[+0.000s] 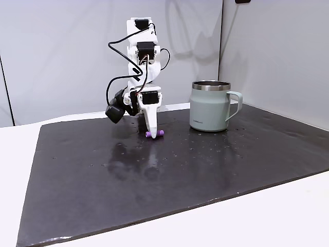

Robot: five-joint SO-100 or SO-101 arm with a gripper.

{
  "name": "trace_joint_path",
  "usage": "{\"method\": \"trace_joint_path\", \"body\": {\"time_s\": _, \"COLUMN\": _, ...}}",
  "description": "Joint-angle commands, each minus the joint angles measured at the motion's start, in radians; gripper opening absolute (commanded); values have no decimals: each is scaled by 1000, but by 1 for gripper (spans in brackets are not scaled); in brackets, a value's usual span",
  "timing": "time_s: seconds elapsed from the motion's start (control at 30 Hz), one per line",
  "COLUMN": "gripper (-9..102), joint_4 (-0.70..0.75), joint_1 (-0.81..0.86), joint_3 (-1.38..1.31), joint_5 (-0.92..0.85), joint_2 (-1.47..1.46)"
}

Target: Grasp a pengrip and put it in the cup.

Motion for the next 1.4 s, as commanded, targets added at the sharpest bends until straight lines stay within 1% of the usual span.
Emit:
{"method": "trace_joint_path", "body": {"time_s": 0.0, "gripper": 21, "joint_4": -40, "joint_1": 0, "joint_3": -25, "joint_5": -9, "joint_2": -12}}
{"method": "trace_joint_path", "body": {"time_s": 0.2, "gripper": 3, "joint_4": -49, "joint_1": -6, "joint_3": -31, "joint_5": -8, "joint_2": -29}}
{"method": "trace_joint_path", "body": {"time_s": 0.43, "gripper": 0, "joint_4": -34, "joint_1": -15, "joint_3": -35, "joint_5": -6, "joint_2": -17}}
{"method": "trace_joint_path", "body": {"time_s": 0.53, "gripper": 0, "joint_4": 57, "joint_1": -34, "joint_3": -81, "joint_5": 9, "joint_2": 38}}
{"method": "trace_joint_path", "body": {"time_s": 0.67, "gripper": 0, "joint_4": 166, "joint_1": -61, "joint_3": -143, "joint_5": 29, "joint_2": 184}}
{"method": "trace_joint_path", "body": {"time_s": 0.8, "gripper": 0, "joint_4": 331, "joint_1": -77, "joint_3": -291, "joint_5": 41, "joint_2": 279}}
{"method": "trace_joint_path", "body": {"time_s": 0.93, "gripper": 0, "joint_4": 465, "joint_1": -69, "joint_3": -462, "joint_5": 31, "joint_2": 334}}
{"method": "trace_joint_path", "body": {"time_s": 1.2, "gripper": 0, "joint_4": 615, "joint_1": -75, "joint_3": -759, "joint_5": 21, "joint_2": 374}}
{"method": "trace_joint_path", "body": {"time_s": 1.27, "gripper": 0, "joint_4": 623, "joint_1": -107, "joint_3": -772, "joint_5": 25, "joint_2": 380}}
{"method": "trace_joint_path", "body": {"time_s": 1.37, "gripper": 0, "joint_4": 621, "joint_1": -199, "joint_3": -742, "joint_5": 28, "joint_2": 376}}
